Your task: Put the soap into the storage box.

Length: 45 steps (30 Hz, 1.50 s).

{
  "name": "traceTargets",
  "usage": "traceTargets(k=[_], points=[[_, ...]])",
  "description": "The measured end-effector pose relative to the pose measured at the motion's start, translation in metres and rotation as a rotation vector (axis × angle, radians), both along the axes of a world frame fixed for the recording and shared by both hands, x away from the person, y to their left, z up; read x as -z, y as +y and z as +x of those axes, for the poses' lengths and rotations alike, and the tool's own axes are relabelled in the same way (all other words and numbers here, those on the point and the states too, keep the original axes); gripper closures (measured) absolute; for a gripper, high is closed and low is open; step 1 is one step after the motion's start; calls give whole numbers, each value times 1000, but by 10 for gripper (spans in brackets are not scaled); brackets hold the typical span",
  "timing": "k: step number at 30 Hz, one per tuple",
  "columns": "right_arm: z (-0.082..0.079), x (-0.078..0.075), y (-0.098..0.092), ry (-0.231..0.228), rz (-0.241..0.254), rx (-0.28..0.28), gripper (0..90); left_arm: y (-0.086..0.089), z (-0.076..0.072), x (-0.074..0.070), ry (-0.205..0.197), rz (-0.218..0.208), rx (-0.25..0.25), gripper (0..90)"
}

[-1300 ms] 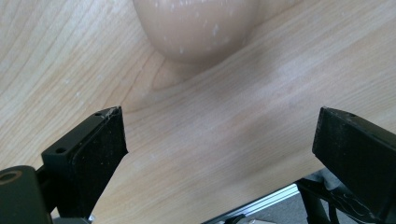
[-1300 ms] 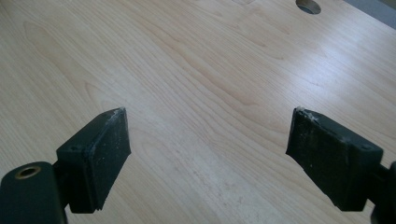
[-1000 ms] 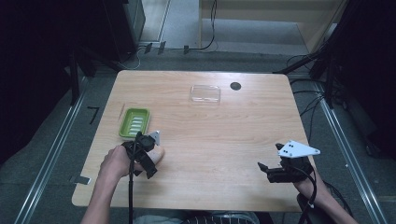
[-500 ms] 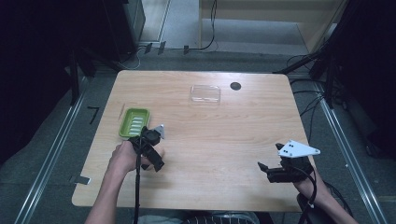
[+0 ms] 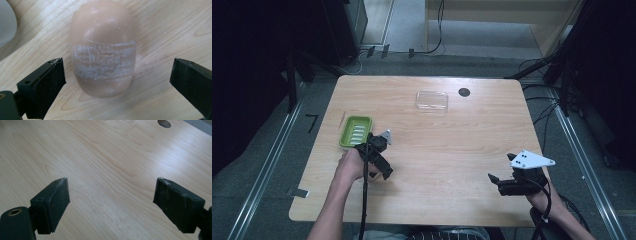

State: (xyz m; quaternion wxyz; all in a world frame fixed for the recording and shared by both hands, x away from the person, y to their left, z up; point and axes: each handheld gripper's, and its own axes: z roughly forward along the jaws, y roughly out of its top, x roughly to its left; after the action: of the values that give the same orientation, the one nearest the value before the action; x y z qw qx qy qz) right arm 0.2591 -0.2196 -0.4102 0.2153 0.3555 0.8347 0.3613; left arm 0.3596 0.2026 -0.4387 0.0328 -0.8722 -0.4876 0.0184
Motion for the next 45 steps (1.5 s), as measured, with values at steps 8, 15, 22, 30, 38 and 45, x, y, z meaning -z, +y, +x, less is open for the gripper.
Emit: traceTargets(k=[8,15,22,30,38,45], points=[[0,0,0,1,0,-1,133,3,2,2,-30,-22,-13,144],[0,0,0,1,0,-1,133,4,3,6,-30,-8,-18,232],[0,0,0,2,1,-1,133,6,3,8,-40,5,-28,308],[0,0,0,1,1,0,133,6,3,10,-48,6,-34,332],[0,0,0,0,2,-2,133,6,2,13,-52,9,-44,336],[0,0,-1,4,8,3,134,5,0,14,-68,14,-43,336]])
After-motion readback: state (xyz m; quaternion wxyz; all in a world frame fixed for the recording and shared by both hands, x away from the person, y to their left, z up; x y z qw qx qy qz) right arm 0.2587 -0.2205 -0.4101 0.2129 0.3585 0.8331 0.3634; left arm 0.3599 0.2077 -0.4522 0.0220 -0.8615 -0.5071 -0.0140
